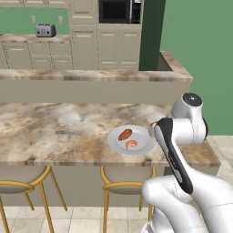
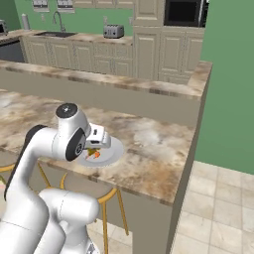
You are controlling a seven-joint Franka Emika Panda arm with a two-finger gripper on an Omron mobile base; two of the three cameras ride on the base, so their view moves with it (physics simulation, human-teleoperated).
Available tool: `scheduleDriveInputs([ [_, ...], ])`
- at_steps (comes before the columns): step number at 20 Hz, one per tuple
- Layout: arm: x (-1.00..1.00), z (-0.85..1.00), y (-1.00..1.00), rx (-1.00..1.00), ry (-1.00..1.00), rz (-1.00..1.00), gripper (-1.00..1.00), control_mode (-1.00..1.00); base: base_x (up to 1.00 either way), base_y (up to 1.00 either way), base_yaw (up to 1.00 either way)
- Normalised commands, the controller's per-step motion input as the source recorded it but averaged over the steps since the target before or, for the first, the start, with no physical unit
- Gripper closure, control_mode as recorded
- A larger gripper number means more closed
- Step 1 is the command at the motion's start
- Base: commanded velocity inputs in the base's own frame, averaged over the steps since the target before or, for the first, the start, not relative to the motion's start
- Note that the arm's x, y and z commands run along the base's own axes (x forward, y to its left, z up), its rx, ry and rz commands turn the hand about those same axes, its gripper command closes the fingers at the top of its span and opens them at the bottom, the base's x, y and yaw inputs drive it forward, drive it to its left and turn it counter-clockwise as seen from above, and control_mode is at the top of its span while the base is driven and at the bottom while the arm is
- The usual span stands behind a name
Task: Take the cheese, shrimp, and sweet potato from the fridge and place them on the plate on the dining counter to create an appetizer plate.
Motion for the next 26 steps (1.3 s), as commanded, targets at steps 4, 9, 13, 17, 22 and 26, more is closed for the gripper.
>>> scheduleDriveInputs([
  [4, 0.63, -0.42, 0.0, 0.0, 0.0, 0.0, 1.0, -1.0, 0.0, 0.0, 0.0],
  [9, 0.6, -0.43, 0.0, 0.0, 0.0, 0.0, 1.0, -1.0, 0.0, 0.0, 0.0],
  [13, 0.58, -0.41, 0.0, 0.0, 0.0, 0.0, 1.0, -1.0, 0.0, 0.0, 0.0],
  [17, 0.56, -0.37, 0.0, 0.0, 0.01, 0.0, 1.0, -1.0, 0.0, 0.0, 0.0],
  [22, 0.57, -0.41, 0.0, 0.0, 0.03, 0.0, 1.0, -1.0, 0.0, 0.0, 0.0],
  [26, 0.6, -0.4, 0.0, 0.0, 0.03, 0.0, 1.0, -1.0, 0.0, 0.0, 0.0],
])
